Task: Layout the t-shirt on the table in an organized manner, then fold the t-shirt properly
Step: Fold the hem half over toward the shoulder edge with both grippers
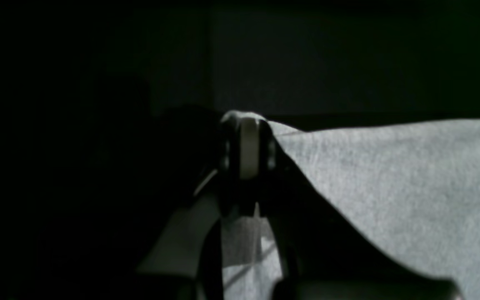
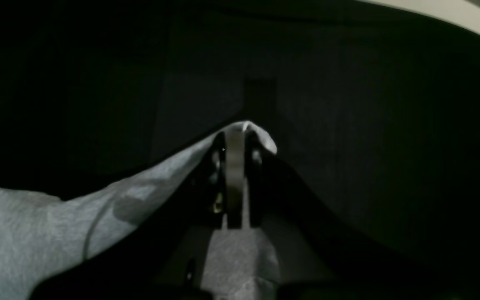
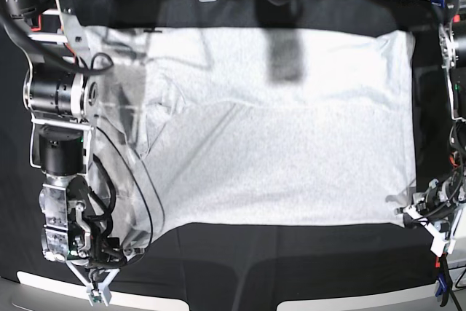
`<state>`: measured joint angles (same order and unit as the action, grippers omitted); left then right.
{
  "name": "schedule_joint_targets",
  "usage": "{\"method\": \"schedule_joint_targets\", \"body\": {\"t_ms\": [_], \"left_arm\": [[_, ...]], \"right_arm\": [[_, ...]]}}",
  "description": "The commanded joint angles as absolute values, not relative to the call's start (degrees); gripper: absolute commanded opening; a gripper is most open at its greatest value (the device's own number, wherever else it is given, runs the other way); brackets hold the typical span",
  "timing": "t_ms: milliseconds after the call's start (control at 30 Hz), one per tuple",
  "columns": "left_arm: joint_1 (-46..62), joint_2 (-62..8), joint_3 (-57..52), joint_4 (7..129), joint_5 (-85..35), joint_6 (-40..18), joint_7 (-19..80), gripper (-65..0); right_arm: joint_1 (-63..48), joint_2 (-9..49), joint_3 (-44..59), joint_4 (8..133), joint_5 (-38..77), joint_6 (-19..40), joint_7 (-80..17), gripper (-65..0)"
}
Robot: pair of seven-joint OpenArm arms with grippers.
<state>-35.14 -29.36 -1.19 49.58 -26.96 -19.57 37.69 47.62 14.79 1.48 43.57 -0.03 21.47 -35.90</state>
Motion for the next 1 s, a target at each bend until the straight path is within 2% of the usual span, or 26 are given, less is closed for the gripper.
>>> {"method": "schedule_joint_targets", "body": {"t_ms": [0,67,100,200,333,500,733,967], "left_arm": [[-36.12,-30.35,-1.45,51.79,-27.53,-19.75,36.86,-65.0],[-34.09,-30.37,-1.45,55.00,-27.46,-19.73,37.87,-65.0],[-32.77,-30.37,-1.45,57.01,-27.49,-19.70,38.26,-65.0],[-27.70,-30.37,-1.48,63.70,-27.51,-19.49,38.59,-65.0],[-19.97,-30.37,-1.50,75.59,-27.33,-11.92,40.14,-65.0],[-10.66,-30.35,-2.20,92.01,-22.24,-7.09,40.69,-65.0],[1.67,-30.35,-7.90,110.13,-21.87,-6.61,42.15,-65.0],[12.51,-30.33,-14.24,113.62,-21.89,-6.68,42.44,-65.0]], "right_arm": [[49.74,15.27,1.52,44.82,0.19,23.53,-34.52,-65.0],[48.95,15.27,1.52,45.71,0.21,29.85,-34.00,-65.0],[48.07,15.29,1.52,46.89,0.71,30.68,-34.13,-65.0],[44.03,15.44,1.52,53.23,3.27,30.89,-35.51,-65.0],[36.16,16.27,1.96,65.36,4.89,30.89,-38.44,-65.0],[25.15,16.36,8.99,80.27,5.34,31.14,-40.62,-65.0],[12.73,16.36,21.17,93.78,15.33,36.45,-45.17,-65.0],[2.59,16.36,28.88,101.23,18.65,37.36,-46.52,-65.0]]}}
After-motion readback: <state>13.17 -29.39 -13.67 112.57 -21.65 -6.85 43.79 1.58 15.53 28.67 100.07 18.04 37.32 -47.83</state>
